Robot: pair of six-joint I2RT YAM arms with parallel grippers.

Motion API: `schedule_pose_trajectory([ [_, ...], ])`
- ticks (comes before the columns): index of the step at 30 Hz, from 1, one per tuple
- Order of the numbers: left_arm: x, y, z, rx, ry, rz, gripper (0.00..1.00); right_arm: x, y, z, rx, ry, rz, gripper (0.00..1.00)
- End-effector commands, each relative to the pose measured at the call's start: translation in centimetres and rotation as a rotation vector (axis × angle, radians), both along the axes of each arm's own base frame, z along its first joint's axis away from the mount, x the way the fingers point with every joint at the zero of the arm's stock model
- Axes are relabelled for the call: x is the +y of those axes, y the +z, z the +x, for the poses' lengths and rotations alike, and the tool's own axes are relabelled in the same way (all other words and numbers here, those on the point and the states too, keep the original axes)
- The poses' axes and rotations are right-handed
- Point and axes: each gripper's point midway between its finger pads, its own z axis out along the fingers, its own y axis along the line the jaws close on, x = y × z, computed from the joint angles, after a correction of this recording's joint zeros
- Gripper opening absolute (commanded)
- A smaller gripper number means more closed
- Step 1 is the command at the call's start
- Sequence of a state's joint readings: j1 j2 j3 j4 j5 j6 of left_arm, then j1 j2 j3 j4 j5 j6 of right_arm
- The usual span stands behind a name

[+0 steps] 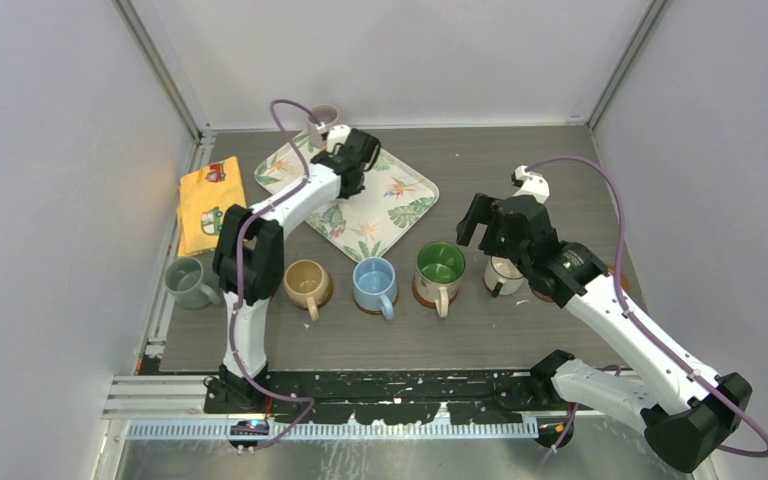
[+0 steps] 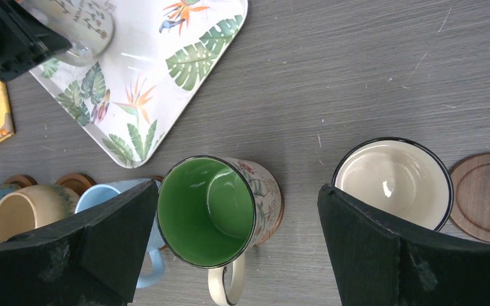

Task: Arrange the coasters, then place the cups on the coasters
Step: Pick up the cup from the tray.

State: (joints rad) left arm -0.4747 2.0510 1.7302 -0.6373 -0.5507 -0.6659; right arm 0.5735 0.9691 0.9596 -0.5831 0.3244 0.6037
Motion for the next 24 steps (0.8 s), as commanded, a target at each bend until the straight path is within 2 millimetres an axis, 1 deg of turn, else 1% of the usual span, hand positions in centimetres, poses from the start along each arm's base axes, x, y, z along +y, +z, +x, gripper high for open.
schedule_pose_trajectory([
  [1, -4.8, 4.7, -0.8, -0.133, -0.054, -0.082, 0.05, -0.7, 2.8, 0.6, -0.080, -0.040, 0.022, 1.00],
  [6, -9.6, 4.6, -2.5, -0.139, -0.113, -0.117, 0.05, -1.2, 2.8, 0.6, -0.088, -0.063, 0.010, 1.00],
  [9, -12.1, 4.5, -3.6, -0.142, -0.144, -0.130, 0.05, -1.6, 2.7, 0.6, -0.091, -0.079, 0.000, 1.00],
  [12, -13.7, 4.1, -4.3, -0.136, -0.169, -0.148, 0.07, -1.8, 2.7, 0.6, -0.094, -0.089, -0.007, 1.00],
  [14, -14.3, 3.9, -4.6, -0.131, -0.179, -0.149, 0.11, -1.9, 2.7, 0.7, -0.095, -0.093, -0.009, 1.00],
  [17, -14.5, 3.7, -4.8, -0.123, -0.185, -0.146, 0.17, -2.0, 2.8, 0.8, -0.099, -0.101, -0.015, 1.00],
  [21, -14.4, 3.6, -5.2, -0.114, -0.195, -0.147, 0.32, -2.2, 2.9, 1.1, -0.106, -0.115, -0.024, 1.00],
  [24, -14.4, 3.6, -5.4, -0.110, -0.208, -0.148, 0.40, -2.3, 2.9, 1.5, -0.103, -0.124, -0.038, 1.00],
])
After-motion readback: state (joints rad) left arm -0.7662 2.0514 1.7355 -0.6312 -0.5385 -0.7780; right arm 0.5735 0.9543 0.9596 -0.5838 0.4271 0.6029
